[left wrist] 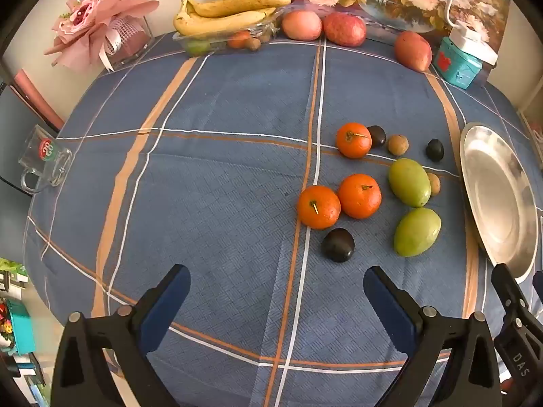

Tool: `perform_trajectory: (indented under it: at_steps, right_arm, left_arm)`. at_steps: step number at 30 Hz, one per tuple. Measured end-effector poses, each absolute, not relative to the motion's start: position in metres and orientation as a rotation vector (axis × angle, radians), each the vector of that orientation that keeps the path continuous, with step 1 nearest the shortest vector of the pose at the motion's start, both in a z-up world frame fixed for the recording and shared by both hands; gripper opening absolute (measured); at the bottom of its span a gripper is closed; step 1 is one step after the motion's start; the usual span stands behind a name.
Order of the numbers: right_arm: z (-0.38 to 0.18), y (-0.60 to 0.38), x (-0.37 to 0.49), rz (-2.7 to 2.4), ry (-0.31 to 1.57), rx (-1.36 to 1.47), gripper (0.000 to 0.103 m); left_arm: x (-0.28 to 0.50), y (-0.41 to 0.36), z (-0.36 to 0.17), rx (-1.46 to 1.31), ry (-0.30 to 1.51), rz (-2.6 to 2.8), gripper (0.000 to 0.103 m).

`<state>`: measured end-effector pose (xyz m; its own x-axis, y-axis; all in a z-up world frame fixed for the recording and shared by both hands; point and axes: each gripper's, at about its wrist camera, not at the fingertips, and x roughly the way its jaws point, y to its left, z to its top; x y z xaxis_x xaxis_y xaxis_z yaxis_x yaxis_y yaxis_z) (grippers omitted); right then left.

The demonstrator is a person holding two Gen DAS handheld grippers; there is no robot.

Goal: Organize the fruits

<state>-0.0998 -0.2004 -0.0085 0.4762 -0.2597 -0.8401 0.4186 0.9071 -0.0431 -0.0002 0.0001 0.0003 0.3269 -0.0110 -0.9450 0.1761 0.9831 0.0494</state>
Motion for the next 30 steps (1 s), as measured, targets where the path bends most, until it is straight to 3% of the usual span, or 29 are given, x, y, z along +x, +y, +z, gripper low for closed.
perform_trajectory:
  at_steps: [30]
  right_arm:
    - [-0.007,-0.204,-0.1031,-0.42,1.001,0.21,0.101]
  left_arm:
    - [-0.0022,0.0007,0.0062,0.159,1.228,-0.121,0.103]
